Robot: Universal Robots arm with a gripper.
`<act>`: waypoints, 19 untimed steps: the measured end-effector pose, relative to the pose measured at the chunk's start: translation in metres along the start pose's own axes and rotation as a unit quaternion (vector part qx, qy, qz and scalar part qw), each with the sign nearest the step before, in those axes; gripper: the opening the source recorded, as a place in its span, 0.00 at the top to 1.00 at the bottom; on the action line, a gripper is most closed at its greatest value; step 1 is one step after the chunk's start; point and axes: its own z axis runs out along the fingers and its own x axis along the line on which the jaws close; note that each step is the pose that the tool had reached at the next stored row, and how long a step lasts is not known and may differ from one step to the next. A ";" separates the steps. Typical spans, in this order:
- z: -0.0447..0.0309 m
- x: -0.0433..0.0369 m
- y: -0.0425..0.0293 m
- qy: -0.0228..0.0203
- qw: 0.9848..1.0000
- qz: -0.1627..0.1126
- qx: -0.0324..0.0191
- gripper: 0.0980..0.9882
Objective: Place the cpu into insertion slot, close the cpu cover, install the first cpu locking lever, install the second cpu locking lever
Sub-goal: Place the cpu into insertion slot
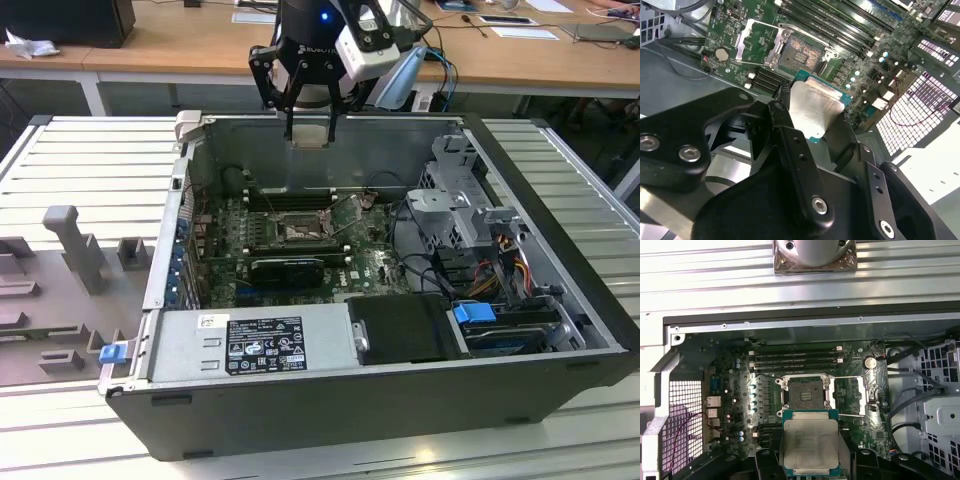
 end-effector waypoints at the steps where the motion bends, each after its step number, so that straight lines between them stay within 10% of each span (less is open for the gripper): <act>1: 0.0000 0.0000 0.0000 0.000 1.000 0.001 0.000 0.52; 19: 0.0017 0.0000 -0.0002 -0.001 1.000 0.016 0.000 0.52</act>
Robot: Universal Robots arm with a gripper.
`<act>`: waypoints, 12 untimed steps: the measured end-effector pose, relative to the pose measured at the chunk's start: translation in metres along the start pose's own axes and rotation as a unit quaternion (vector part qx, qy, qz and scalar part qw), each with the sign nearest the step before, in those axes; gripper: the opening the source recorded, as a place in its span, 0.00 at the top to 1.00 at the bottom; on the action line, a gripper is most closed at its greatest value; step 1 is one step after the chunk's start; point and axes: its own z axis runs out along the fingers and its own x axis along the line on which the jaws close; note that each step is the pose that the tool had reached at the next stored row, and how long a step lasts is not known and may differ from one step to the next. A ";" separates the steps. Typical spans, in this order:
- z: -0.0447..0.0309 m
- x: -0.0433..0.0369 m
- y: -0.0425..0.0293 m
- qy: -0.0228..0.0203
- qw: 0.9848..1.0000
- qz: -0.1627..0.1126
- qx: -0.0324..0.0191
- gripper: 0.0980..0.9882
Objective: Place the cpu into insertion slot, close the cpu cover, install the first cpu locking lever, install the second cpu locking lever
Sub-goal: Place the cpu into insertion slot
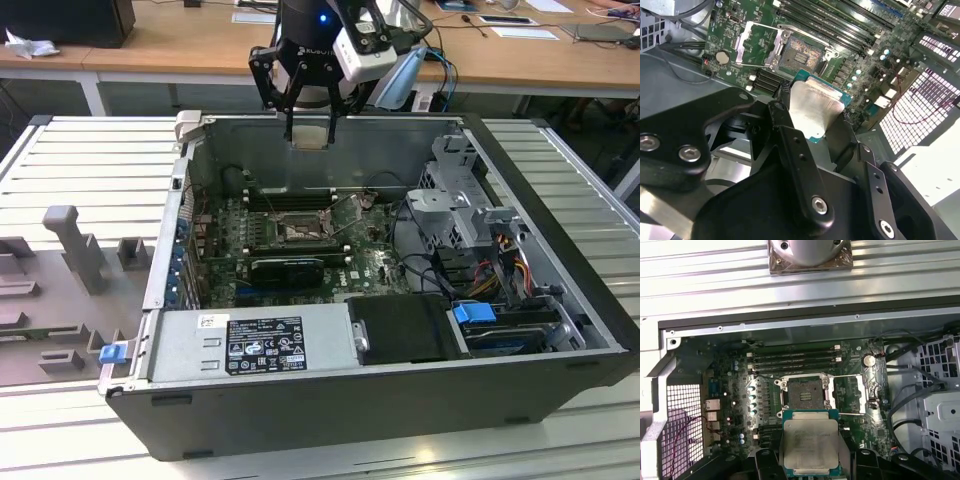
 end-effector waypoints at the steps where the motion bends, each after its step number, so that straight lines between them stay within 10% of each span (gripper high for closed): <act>1: 0.0000 0.0000 0.0000 0.000 1.000 0.001 0.000 0.52; 12: 0.0001 0.0000 0.0000 -0.001 1.000 0.010 0.000 0.52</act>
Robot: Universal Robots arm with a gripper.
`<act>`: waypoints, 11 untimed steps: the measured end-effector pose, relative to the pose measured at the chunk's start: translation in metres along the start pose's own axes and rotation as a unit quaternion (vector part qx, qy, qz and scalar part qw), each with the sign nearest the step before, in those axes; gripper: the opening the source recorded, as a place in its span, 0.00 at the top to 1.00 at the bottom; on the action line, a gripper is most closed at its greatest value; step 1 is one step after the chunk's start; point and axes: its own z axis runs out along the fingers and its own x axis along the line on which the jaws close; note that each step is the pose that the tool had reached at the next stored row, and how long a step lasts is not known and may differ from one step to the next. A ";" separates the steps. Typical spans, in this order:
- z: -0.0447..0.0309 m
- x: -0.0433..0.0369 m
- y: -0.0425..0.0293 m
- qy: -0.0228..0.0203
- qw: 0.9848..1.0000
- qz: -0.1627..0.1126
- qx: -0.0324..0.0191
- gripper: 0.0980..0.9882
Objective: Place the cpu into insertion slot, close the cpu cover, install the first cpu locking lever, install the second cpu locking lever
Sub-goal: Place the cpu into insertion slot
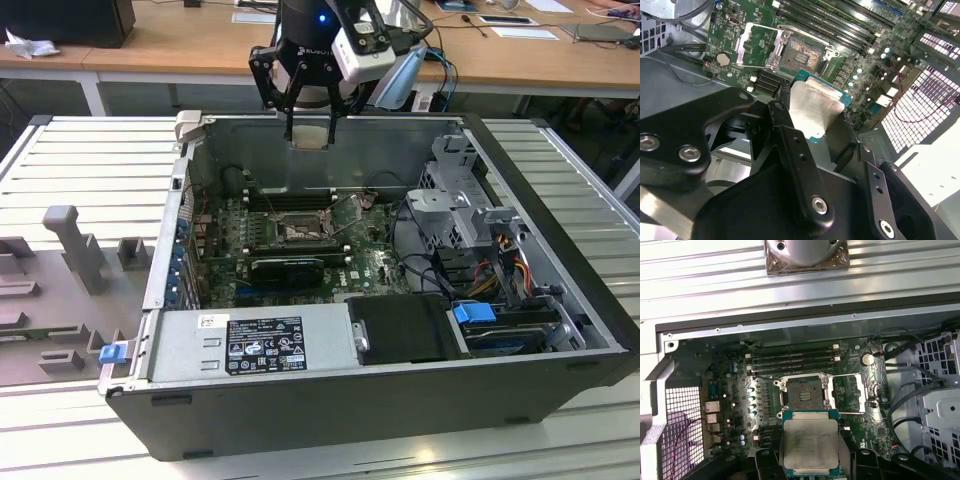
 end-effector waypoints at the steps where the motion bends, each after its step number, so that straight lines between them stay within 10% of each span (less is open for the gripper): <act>1: 0.0000 0.0000 0.0000 0.000 1.000 0.001 0.000 0.52; 11: 0.0000 0.0000 0.0000 -0.001 1.000 0.012 0.000 0.52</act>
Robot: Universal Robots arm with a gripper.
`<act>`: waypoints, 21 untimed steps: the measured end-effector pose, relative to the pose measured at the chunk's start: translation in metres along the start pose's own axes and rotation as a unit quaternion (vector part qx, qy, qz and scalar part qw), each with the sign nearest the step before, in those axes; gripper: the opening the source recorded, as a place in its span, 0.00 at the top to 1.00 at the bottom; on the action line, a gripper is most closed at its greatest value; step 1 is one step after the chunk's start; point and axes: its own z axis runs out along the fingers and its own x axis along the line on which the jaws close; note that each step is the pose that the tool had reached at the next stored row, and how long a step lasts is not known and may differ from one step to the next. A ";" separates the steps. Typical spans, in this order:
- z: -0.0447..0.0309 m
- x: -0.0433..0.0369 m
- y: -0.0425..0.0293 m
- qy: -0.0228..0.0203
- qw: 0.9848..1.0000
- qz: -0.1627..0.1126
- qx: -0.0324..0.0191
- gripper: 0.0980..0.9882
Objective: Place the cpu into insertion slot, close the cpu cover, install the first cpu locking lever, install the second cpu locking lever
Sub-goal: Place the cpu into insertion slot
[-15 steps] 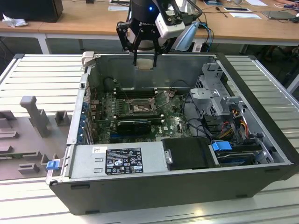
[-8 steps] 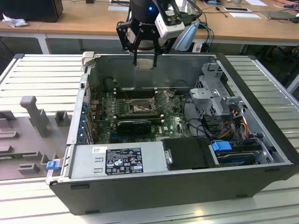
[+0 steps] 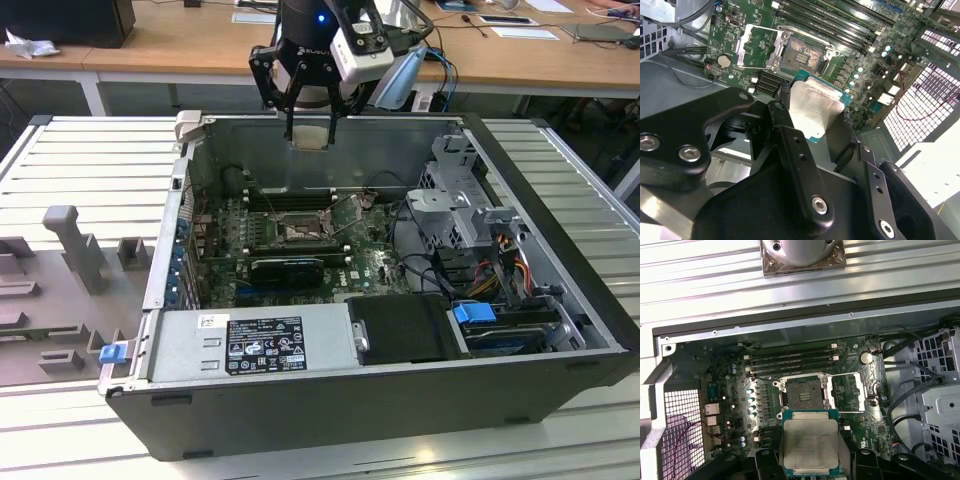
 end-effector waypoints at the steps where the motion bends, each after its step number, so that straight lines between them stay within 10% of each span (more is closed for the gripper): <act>1: 0.0000 0.0000 0.0000 0.000 1.000 0.001 0.000 0.52; 21: 0.0003 0.0000 0.0000 -0.006 0.998 0.062 -0.001 0.52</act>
